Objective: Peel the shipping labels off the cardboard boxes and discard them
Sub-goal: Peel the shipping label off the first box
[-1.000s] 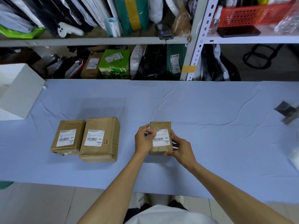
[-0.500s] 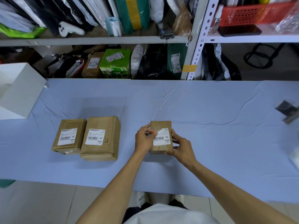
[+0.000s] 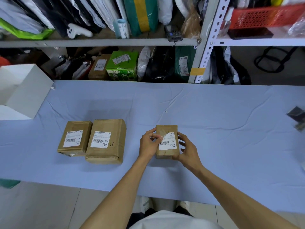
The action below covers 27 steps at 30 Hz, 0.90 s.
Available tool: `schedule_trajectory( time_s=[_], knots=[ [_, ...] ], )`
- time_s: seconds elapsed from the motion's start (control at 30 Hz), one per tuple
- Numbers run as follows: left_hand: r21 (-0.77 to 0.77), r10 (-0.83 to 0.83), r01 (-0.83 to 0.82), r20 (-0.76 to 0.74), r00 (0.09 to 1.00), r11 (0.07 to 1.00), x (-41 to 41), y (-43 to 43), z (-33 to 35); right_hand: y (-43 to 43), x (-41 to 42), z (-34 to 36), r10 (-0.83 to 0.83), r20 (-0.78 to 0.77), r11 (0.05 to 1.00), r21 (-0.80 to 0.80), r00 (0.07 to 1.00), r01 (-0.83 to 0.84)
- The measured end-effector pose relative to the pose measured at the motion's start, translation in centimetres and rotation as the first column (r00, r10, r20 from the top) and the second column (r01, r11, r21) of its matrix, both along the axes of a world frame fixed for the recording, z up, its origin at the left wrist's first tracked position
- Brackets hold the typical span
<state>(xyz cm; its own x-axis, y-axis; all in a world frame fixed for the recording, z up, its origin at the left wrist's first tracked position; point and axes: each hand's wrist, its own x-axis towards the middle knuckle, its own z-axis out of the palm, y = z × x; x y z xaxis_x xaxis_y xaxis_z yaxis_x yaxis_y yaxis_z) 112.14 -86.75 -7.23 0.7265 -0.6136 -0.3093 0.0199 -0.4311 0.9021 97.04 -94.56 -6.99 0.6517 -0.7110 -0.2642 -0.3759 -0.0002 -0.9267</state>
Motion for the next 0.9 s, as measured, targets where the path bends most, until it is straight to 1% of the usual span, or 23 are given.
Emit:
schedule_trajectory(
  time_s=[0.1,0.33,0.77,0.9],
  knots=[
    [-0.01,0.003,-0.003,-0.022,1.0,1.0,-0.08,0.1,-0.04,-0.06,-0.15,-0.06,0.005,0.01,1.0,0.023,1.0,-0.005],
    [-0.041,-0.008,0.007,-0.015,1.0,0.999,-0.01,0.07,0.02,-0.17,-0.27,0.16,0.009,0.031,0.999,0.05,0.999,-0.011],
    [-0.047,-0.053,0.051,-0.039,0.998,0.998,0.54,0.39,-0.15,-0.16,-0.34,0.57,0.016,0.038,0.997,0.078,0.999,-0.019],
    [-0.049,-0.082,0.081,-0.012,0.997,0.995,0.86,0.53,0.0,-0.05,-0.23,0.69,0.016,0.041,0.997,0.074,0.999,-0.02]
  ],
)
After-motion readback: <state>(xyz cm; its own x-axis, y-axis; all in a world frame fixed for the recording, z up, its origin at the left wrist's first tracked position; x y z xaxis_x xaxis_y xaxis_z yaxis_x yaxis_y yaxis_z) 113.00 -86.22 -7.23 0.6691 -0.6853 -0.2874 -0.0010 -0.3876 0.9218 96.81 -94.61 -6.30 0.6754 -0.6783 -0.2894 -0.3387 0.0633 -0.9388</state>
